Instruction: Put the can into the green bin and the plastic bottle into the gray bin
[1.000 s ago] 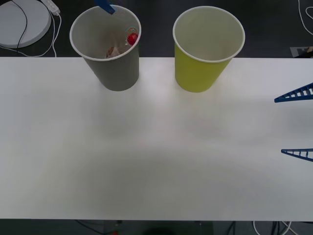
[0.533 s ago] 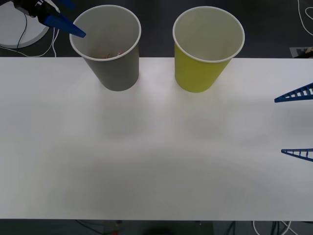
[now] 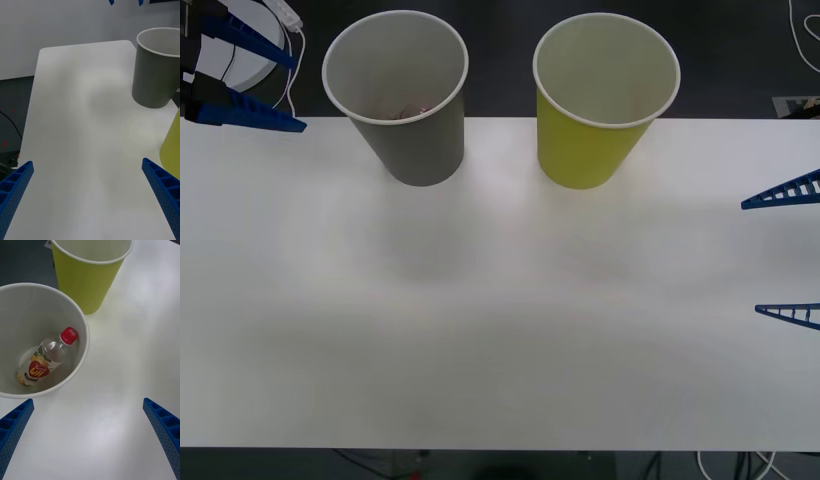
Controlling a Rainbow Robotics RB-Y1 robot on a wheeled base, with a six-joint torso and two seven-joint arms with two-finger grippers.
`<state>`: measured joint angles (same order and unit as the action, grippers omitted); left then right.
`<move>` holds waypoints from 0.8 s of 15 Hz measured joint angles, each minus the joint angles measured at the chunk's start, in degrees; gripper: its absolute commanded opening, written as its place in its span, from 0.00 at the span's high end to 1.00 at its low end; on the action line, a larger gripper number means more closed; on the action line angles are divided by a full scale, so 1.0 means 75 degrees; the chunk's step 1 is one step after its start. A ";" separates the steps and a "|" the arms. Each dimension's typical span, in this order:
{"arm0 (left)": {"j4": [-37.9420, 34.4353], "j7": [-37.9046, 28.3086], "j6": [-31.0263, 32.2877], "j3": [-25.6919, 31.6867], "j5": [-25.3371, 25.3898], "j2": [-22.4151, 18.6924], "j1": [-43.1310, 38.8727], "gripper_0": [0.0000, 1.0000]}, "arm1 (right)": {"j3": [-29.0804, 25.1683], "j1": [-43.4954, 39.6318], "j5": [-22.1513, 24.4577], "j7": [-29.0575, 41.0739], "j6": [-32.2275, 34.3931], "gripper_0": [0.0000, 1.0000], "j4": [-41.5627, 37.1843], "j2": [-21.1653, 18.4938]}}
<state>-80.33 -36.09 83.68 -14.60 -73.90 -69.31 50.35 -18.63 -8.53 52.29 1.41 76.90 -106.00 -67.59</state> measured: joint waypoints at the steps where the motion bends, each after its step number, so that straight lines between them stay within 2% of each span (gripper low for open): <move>1: -0.0416 0.0083 -0.0133 0.0454 0.0028 -0.0010 -0.0610 0.00 | 0.0000 0.0000 0.0000 0.0000 0.0000 0.00 0.0000 0.0000; 5: -0.1484 0.0736 -0.0551 0.1667 0.0261 -0.0007 -0.2540 0.00 | 0.0000 0.0000 0.0000 0.0000 0.0000 0.00 0.0000 0.0000; 8: -0.1524 0.1831 -0.0838 0.1939 0.1006 -0.0006 -0.3552 0.00 | 0.0000 0.0000 0.0000 0.0000 0.0000 0.00 0.0000 0.0000; 12: -0.1525 0.3158 -0.1228 0.2135 0.1615 -0.0006 -0.4599 0.00 | 0.0000 0.0000 0.0000 0.0000 0.0000 0.00 0.0000 0.0000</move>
<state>-91.77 -12.41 74.46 1.41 -61.80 -69.35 15.85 -18.63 -8.52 52.29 1.41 76.90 -105.99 -67.59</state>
